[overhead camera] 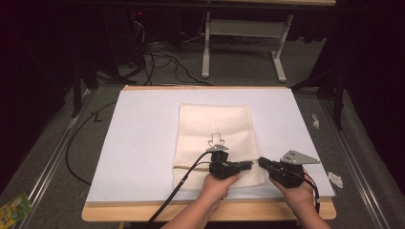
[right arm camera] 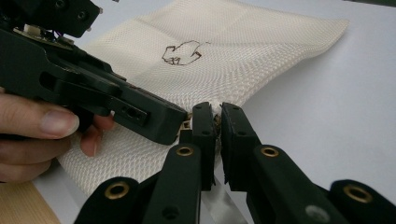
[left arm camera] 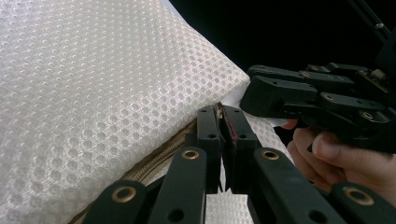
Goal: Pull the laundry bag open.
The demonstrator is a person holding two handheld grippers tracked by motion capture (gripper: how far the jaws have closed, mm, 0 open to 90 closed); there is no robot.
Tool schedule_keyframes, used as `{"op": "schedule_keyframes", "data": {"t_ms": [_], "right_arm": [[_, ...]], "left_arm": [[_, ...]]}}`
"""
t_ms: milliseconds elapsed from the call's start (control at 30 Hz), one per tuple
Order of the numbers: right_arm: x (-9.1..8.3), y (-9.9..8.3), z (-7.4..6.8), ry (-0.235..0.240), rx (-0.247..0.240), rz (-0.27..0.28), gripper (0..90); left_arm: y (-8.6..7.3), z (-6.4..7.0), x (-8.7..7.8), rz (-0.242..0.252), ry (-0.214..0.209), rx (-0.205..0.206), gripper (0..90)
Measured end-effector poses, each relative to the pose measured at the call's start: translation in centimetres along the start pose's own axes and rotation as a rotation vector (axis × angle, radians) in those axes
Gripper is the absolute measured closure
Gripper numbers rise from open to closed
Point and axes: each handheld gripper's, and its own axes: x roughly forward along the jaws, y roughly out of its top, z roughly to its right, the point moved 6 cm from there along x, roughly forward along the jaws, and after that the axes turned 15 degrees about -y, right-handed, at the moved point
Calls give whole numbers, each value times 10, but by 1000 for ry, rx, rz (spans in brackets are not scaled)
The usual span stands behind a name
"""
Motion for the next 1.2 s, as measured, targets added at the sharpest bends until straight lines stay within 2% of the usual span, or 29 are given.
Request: {"op": "schedule_keyframes", "data": {"t_ms": [67,300,500,633,700,767,800,1200], "right_arm": [[0,0,0,-2,1,0,859],[0,0,-2,1,5,-6,861],[0,0,-4,-2,-3,-9,865],[0,0,-3,19,35,-13,868],[1,-1,-2,30,36,-18,868],[1,-2,0,18,34,-19,868],[3,-3,0,6,18,-20,868],[7,-9,-3,-4,-2,-37,869]], "left_arm": [[0,-1,-1,4,-8,-17,874],[1,-2,-5,-12,-12,-26,877],[0,-3,-8,-30,-2,-11,878],[0,-2,-9,-28,-8,-11,878],[0,1,-8,-33,-5,-3,878],[2,6,-6,-46,1,22,878],[2,9,-5,-52,5,35,878],[3,7,-3,-60,6,24,876]]}}
